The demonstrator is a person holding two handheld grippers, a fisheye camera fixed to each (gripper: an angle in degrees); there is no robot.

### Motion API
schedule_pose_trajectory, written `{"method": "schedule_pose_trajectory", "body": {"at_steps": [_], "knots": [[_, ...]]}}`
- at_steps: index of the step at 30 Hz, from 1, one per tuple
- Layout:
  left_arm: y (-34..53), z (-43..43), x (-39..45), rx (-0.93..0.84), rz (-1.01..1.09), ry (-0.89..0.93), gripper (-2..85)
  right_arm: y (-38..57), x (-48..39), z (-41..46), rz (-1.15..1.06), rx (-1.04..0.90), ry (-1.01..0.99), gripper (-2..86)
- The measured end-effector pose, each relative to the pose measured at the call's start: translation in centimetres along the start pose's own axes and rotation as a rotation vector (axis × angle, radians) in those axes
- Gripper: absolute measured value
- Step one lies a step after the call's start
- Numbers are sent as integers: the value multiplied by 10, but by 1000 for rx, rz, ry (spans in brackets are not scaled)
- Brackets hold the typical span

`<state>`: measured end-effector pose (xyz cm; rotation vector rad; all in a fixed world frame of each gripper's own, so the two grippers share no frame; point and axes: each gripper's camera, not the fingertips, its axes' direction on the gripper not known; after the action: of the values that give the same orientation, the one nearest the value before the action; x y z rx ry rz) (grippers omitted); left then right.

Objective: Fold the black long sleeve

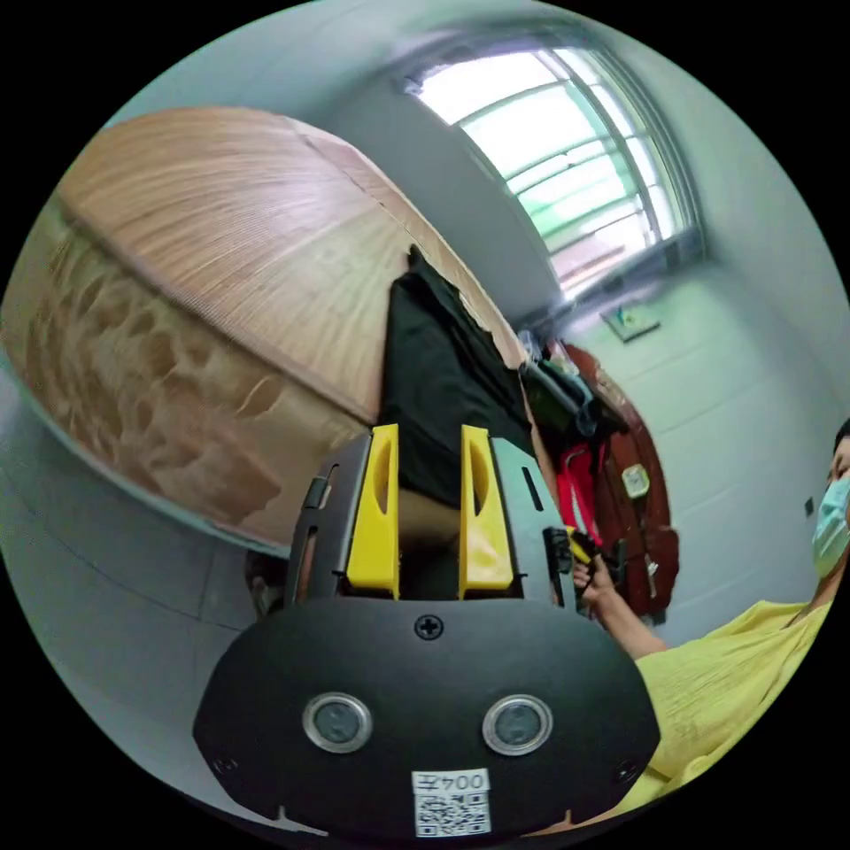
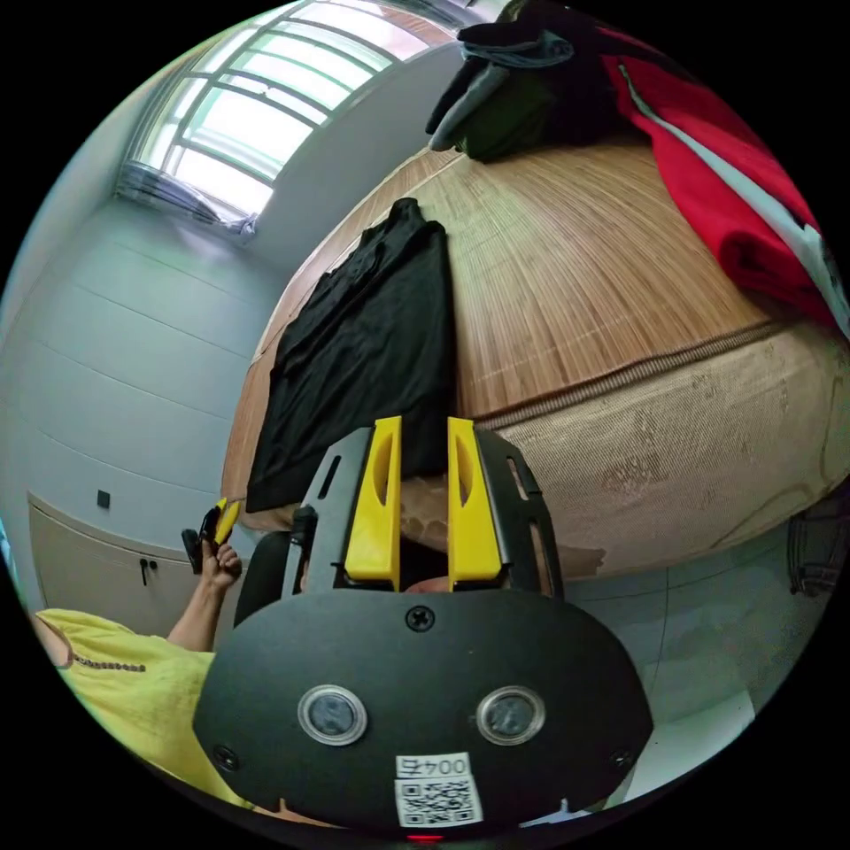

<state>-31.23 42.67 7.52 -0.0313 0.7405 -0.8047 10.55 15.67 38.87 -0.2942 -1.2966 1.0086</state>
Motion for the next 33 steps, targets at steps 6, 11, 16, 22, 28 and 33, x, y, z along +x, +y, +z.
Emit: {"method": "schedule_pose_trajectory", "body": {"at_steps": [6, 11, 16, 22, 28, 33], "knots": [[22, -30, -34, 9, -109, 40, 123, -1, 5, -4, 48, 7, -22, 103], [5, -26, -21, -26, -76, 41, 132, -7, 1, 2, 47, -37, -37, 99], [2, -18, -25, -47, -118, 32, 125, -11, 7, -3, 73, -34, -65, 88], [-4, -23, -19, -47, -135, 51, 114, -13, 14, -6, 113, -20, -120, 80], [-13, -42, 2, -72, -106, -78, 41, -22, -20, -25, 28, 16, 62, 49], [-16, -39, 4, -134, -90, -163, 33, -25, 2, -15, 85, -36, 86, 48]]}}
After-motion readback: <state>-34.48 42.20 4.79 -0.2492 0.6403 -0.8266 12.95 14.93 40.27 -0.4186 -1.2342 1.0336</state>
